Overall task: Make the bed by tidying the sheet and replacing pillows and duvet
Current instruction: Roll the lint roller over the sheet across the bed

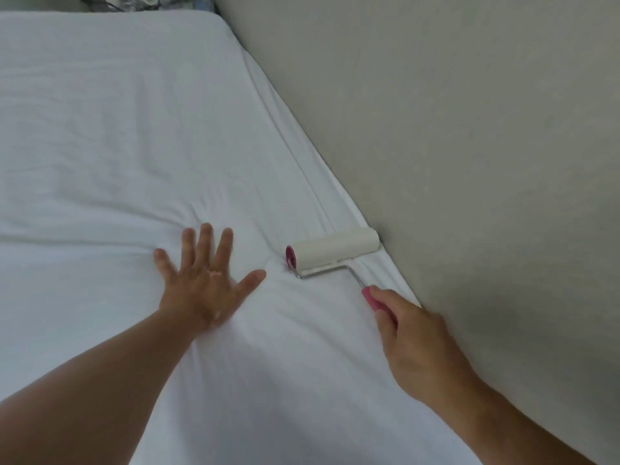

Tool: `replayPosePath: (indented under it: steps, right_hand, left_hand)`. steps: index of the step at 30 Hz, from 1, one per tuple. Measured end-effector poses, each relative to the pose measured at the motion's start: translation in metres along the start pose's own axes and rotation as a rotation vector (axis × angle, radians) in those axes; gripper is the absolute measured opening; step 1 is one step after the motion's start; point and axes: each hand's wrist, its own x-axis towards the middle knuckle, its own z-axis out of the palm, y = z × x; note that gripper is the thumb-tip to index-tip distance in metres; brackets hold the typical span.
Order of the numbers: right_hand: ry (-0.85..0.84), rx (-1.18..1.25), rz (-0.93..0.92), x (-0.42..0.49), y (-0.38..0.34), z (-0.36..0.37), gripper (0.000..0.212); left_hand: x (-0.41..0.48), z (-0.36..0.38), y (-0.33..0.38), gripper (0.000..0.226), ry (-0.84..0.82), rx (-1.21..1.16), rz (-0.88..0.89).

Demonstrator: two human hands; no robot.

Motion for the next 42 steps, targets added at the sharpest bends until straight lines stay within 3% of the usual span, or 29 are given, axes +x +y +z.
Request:
replayPosePath:
  steps: [8, 12, 16, 23, 27, 30, 36, 42]
  right_hand:
    - [-0.056, -0.108, 0.091, -0.089, 0.010, -0.064, 0.037]
    - [0.066, 0.002, 0.025, -0.042, -0.009, -0.055, 0.036]
    - [0.039, -0.021, 0.064, -0.022, -0.005, -0.018, 0.035]
    - [-0.046, -0.036, 0.126, -0.190, 0.085, -0.018, 0.039]
    - [-0.068, -0.024, 0.187, -0.260, 0.095, -0.027, 0.046]
    - [-0.059, -0.027, 0.199, -0.255, 0.093, -0.024, 0.044]
    - [0.036, -0.003, 0.128, -0.164, 0.073, -0.001, 0.039]
    - [-0.026, -0.050, 0.157, -0.261, 0.105, -0.021, 0.040]
  left_hand:
    - [-0.068, 0.001, 0.040, 0.093, -0.035, -0.008, 0.110]
    - [-0.083, 0.012, 0.052, 0.089, -0.008, 0.014, 0.111]
    - [-0.079, 0.014, 0.050, 0.090, -0.012, 0.037, 0.103]
    - [-0.095, 0.006, 0.054, 0.093, -0.019, 0.058, 0.129]
    - [-0.133, 0.011, 0.067, 0.092, -0.045, 0.051, 0.189]
    - [-0.155, 0.017, 0.077, 0.088, -0.034, 0.054, 0.218]
    - [-0.158, 0.021, 0.077, 0.089, 0.003, 0.100, 0.234]
    - [-0.169, 0.018, 0.083, 0.082, -0.041, 0.075, 0.211]
